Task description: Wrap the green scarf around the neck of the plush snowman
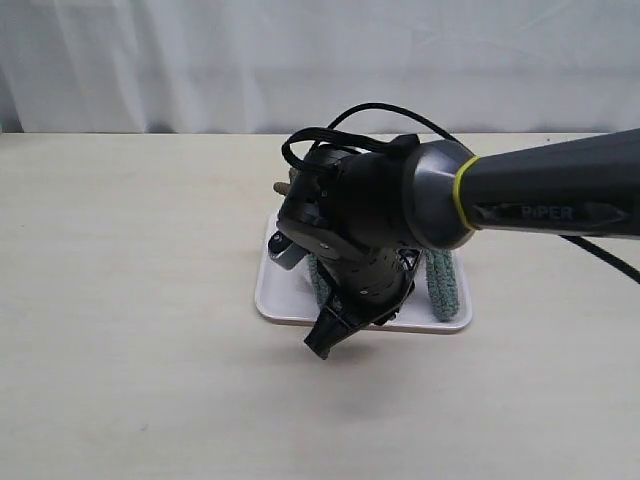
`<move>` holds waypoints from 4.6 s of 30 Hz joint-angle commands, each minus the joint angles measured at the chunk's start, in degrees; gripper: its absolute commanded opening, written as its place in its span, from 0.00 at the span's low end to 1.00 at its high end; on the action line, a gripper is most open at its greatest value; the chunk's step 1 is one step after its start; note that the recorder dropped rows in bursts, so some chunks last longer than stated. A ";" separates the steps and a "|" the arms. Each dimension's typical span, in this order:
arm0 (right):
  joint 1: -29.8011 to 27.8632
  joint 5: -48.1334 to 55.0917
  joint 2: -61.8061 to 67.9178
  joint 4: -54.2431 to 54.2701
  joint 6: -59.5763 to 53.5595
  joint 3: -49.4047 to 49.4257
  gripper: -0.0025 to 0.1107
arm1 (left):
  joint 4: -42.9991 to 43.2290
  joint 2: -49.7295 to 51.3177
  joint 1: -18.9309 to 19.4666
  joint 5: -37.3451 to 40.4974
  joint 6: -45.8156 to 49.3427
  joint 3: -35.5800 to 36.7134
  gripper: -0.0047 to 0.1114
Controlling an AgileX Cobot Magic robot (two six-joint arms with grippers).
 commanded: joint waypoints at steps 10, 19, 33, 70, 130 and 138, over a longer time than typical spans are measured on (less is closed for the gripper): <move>-0.01 -10.61 -16.92 13.61 -13.24 0.10 0.06 | -0.07 -0.13 0.08 -0.59 -0.16 0.12 0.04; -12.26 -8.11 -11.79 16.92 -5.63 -17.64 0.06 | -0.07 -0.13 0.08 -0.59 -0.16 0.12 0.04; -14.19 -6.01 3.26 20.04 -10.23 -28.94 0.06 | -0.07 -0.13 0.08 -0.59 -0.16 0.12 0.04; -13.96 -4.16 -0.10 19.90 -18.18 -29.82 0.06 | -0.07 -0.13 0.08 -0.59 -0.16 0.12 0.04; -21.79 -11.40 -28.39 23.44 -15.25 2.99 0.12 | -0.07 -0.13 0.08 -0.59 -0.16 0.12 0.04; -29.35 -18.91 -33.23 34.46 -27.12 26.12 0.57 | -0.07 -0.13 0.08 -0.59 -0.16 0.12 0.04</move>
